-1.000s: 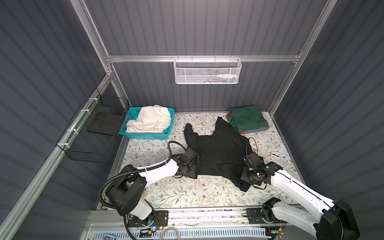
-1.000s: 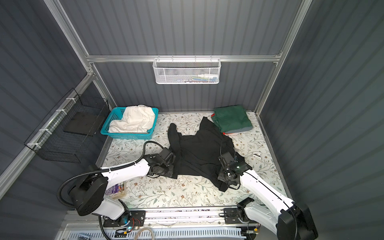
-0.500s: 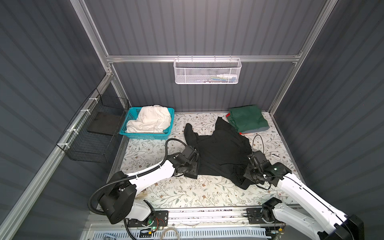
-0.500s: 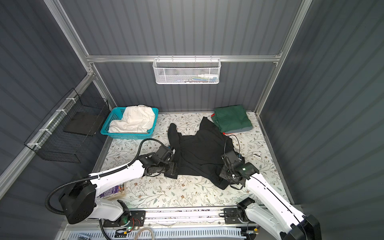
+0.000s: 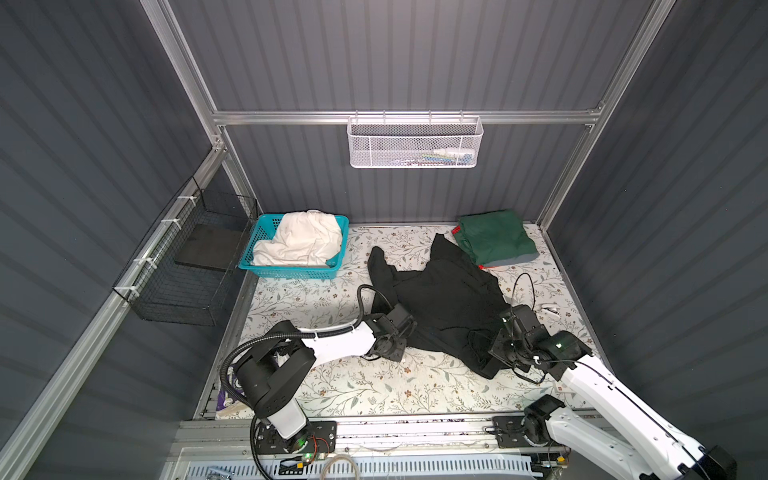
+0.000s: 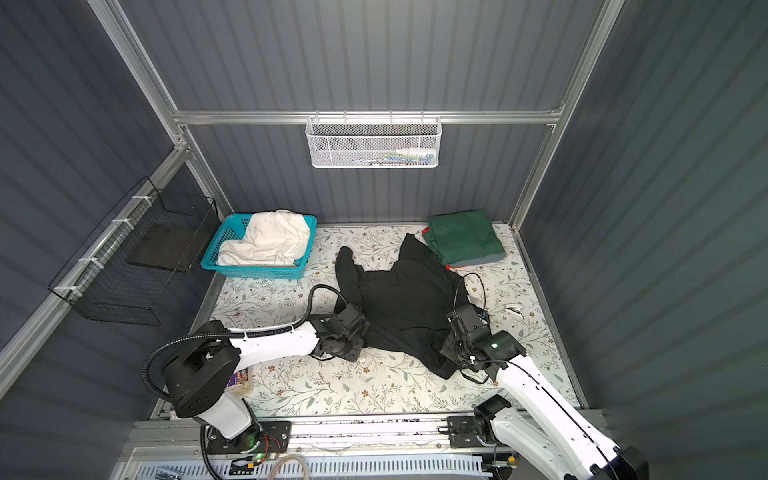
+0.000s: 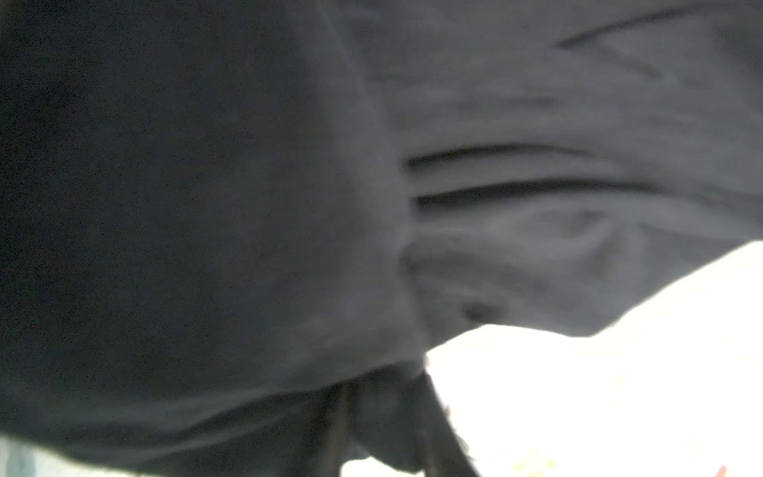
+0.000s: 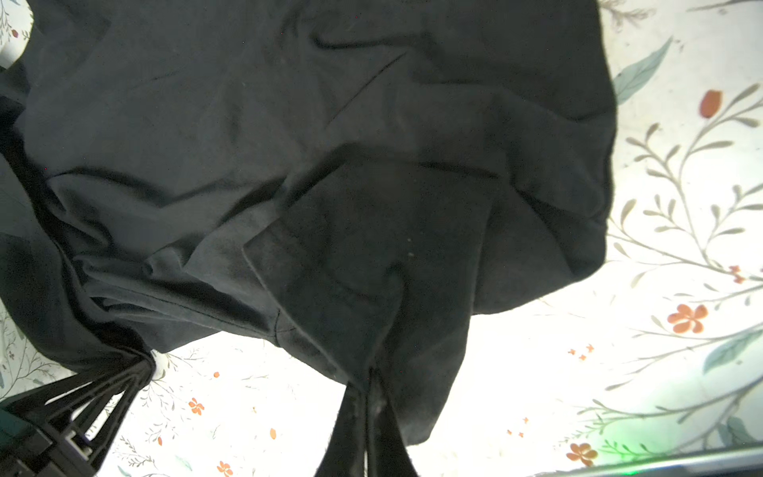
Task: Fold and stack the t-shirts
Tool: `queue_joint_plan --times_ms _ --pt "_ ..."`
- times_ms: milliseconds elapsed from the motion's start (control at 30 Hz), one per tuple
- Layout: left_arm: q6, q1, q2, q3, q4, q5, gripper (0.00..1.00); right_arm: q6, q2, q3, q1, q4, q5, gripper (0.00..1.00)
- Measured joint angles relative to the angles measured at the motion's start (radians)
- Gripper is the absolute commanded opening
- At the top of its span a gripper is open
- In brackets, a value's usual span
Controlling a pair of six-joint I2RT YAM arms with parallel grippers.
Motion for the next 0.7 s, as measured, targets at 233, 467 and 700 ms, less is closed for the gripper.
queue_joint_plan --times_ms 233,467,700 --pt "-0.018 0.0 -0.065 -0.002 -0.054 -0.057 0.0 0.0 -0.006 0.0 0.0 -0.003 0.008 0.0" --pt "-0.024 0.044 -0.291 -0.002 -0.167 -0.13 0.0 -0.001 -0.006 0.0 0.0 -0.031 0.034 0.0" --pt "-0.079 0.217 -0.473 -0.043 -0.274 -0.195 0.0 0.0 -0.008 0.001 0.0 -0.051 0.044 0.0"
